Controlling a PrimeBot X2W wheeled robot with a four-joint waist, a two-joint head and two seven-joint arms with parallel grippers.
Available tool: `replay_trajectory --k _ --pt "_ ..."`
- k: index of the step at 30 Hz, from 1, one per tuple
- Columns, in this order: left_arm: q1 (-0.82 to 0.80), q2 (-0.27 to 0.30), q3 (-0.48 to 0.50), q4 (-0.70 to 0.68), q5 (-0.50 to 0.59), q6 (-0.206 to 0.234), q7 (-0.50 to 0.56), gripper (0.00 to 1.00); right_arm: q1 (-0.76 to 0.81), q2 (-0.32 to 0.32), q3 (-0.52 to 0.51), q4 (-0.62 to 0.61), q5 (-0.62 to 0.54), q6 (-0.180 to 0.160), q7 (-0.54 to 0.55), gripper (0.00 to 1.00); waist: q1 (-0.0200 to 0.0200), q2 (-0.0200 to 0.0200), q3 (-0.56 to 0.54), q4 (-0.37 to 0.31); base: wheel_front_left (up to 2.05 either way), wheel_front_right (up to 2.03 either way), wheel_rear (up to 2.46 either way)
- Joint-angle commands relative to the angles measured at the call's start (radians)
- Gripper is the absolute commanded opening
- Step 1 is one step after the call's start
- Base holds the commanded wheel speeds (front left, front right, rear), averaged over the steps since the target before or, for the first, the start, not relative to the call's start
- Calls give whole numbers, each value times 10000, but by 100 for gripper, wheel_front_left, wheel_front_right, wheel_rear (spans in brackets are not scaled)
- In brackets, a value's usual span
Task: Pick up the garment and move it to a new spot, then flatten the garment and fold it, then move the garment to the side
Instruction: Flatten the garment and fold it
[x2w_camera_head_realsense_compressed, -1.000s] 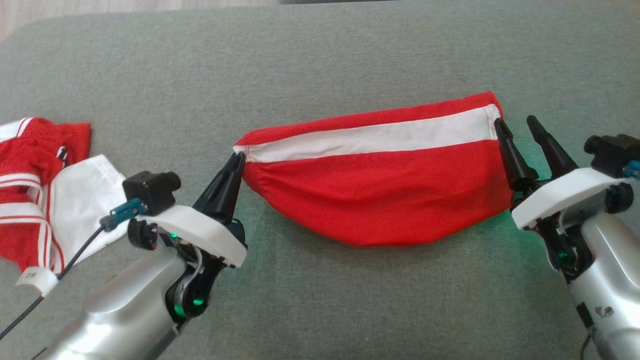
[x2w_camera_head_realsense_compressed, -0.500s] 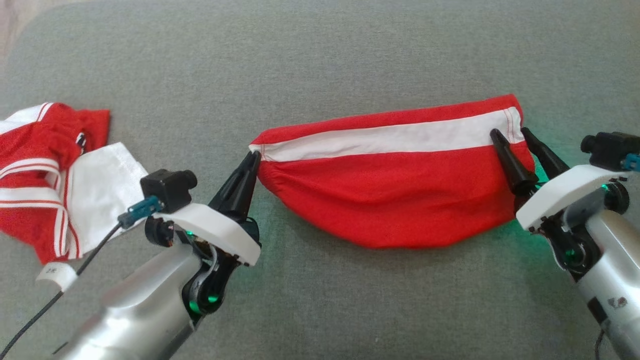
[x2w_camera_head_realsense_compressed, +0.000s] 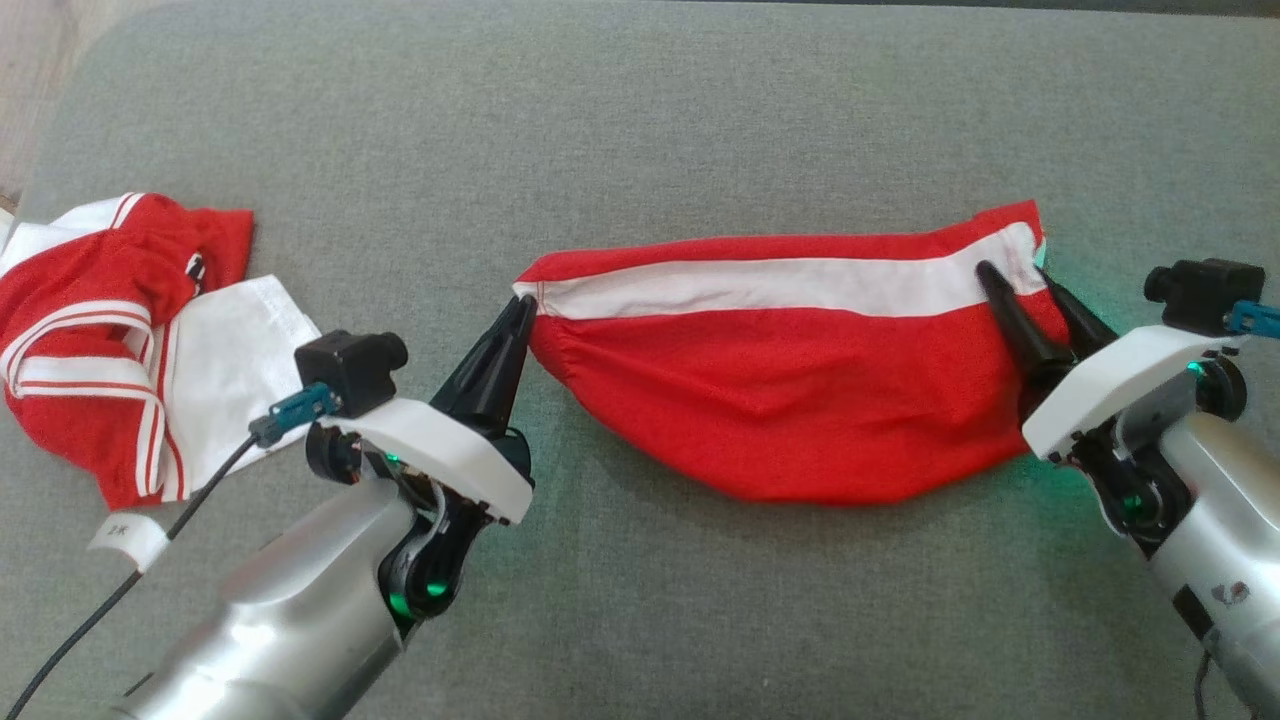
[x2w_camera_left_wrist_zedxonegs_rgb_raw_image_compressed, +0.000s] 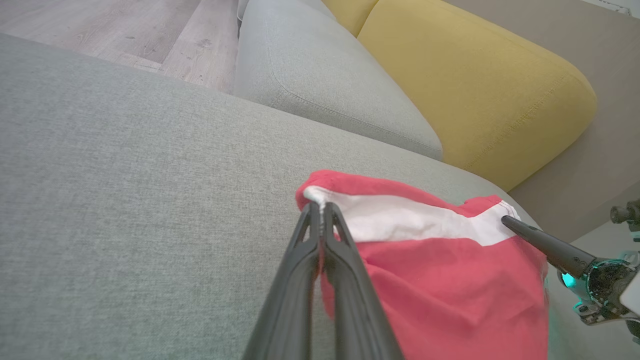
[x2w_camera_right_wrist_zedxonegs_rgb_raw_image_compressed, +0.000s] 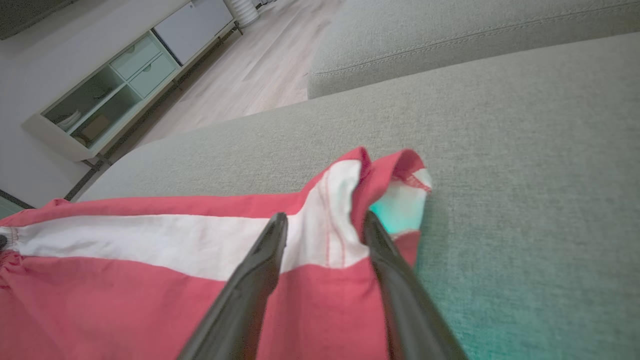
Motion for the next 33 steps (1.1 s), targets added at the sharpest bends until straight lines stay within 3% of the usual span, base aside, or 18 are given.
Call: replay_trajectory --k 1,2,13,20,23,28,29,30,33 --pt "-437 193 370 -97 96 -28 -151 0 -262 -278 174 -126 85 -7 -245 5 1 0 -37 1 0 0 0" --pt "-428 187 377 -70 103 -37 -156 0 -296 -297 244 -96 86 -7 -316 0 1 0 -56 -3 0 0 0" --pt "-334 402 937 -249 574 -211 -252 0 -721 -494 562 -14 243 -7 -1272 0 1 0 -808 -605 0 0 0" --pt "-614 185 2464 -1508 1956 -485 -266 0 -1386 -1397 -398 -674 157 -7 -1677 0 1 0 -1121 -1378 0 0 0" --pt "-277 49 2460 -1762 2066 -518 -267 0 -1160 -1810 -615 -1144 223 -7 -1685 0 1 0 -1043 -1677 0 0 0" --pt "834 177 2283 -1703 1908 -201 -247 0 275 -2201 -259 -1798 640 -7 -843 0 1 0 -598 -1981 0 0 0" --pt "1089 195 2260 -1626 1899 -162 -250 0 632 -2196 -247 -1816 716 -7 -733 55 1 0 -492 -1999 0 0 0" --pt "1537 158 2218 -1449 1899 -183 -256 0 1316 -2139 -365 -1708 836 -7 -695 100 1 0 -329 -1968 0 0 0" --pt "1996 -2 2221 -1095 1998 -288 -263 0 2323 -2101 -541 -1787 982 -7 -704 100 1 0 -247 -1818 0 0 0"
